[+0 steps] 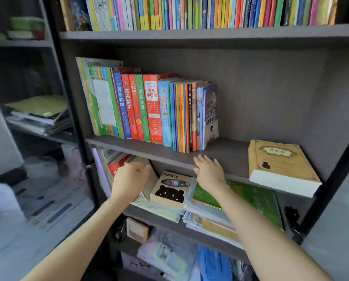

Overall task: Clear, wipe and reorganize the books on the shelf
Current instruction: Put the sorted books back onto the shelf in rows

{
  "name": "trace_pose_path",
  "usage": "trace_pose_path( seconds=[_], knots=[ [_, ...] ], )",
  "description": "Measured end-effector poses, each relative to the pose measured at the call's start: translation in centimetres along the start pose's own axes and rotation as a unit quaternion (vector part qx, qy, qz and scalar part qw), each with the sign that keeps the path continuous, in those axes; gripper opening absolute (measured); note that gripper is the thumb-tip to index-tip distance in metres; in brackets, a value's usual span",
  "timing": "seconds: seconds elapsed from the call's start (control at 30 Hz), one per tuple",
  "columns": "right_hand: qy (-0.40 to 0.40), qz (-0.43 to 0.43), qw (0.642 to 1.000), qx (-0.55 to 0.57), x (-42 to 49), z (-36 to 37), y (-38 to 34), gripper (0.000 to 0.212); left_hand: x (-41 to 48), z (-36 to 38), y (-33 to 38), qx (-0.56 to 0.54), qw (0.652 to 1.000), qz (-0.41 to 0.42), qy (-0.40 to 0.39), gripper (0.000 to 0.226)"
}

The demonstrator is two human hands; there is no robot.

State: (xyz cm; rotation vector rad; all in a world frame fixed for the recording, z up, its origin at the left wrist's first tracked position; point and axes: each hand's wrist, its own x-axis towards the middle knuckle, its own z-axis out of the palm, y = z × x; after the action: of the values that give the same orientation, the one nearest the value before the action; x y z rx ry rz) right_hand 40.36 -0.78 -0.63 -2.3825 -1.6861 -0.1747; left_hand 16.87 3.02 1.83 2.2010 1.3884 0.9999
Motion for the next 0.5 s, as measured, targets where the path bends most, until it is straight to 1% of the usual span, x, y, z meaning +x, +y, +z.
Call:
trace_pose_path(
  seconds=[0.1, 0.17, 0.27, 0.3, 0.4, 0.43, 0.47, 0.5],
  knots=[
    [0.020, 0.023, 0.999, -0.016, -0.6, 0.3, -0.6, 0.048, -3.8, -1.3, -2.4, -0.001, 0.999, -0.042, -0.010, 0.034],
    [0.037, 0.026, 0.999, -0.030, -1.6, 0.8, -1.3, 0.052, -6.0, -2.2, -4.5, -0.008, 0.997, -0.082, -0.006, 0.027],
    [0.102, 0.018, 0.994, -0.042, -3.5, 1.3, -1.6, 0.058, -8.2, -3.1, -6.5, -0.009, 0.994, -0.110, 0.004, 0.022],
    [0.126, 0.009, 0.991, -0.035, -4.4, 1.5, -2.0, 0.056, -8.8, -3.3, -7.1, -0.005, 0.993, -0.119, 0.006, 0.020],
    [0.196, -0.060, 0.978, 0.025, -8.9, 4.2, -4.1, 0.041, -11.8, -3.5, -9.2, 0.008, 0.989, -0.149, -0.001, 0.019],
    [0.191, -0.094, 0.976, 0.041, -10.5, 5.8, -5.0, 0.035, -13.1, -3.5, -10.1, 0.012, 0.987, -0.162, -0.006, 0.020],
    [0.155, -0.124, 0.978, 0.057, -11.9, 7.1, -5.8, 0.030, -13.9, -3.5, -10.8, 0.013, 0.985, -0.170, -0.012, 0.020],
    [0.096, -0.146, 0.981, 0.079, -13.4, 8.7, -6.9, 0.026, -15.3, -3.4, -11.8, 0.014, 0.983, -0.182, -0.021, 0.020]
  ],
)
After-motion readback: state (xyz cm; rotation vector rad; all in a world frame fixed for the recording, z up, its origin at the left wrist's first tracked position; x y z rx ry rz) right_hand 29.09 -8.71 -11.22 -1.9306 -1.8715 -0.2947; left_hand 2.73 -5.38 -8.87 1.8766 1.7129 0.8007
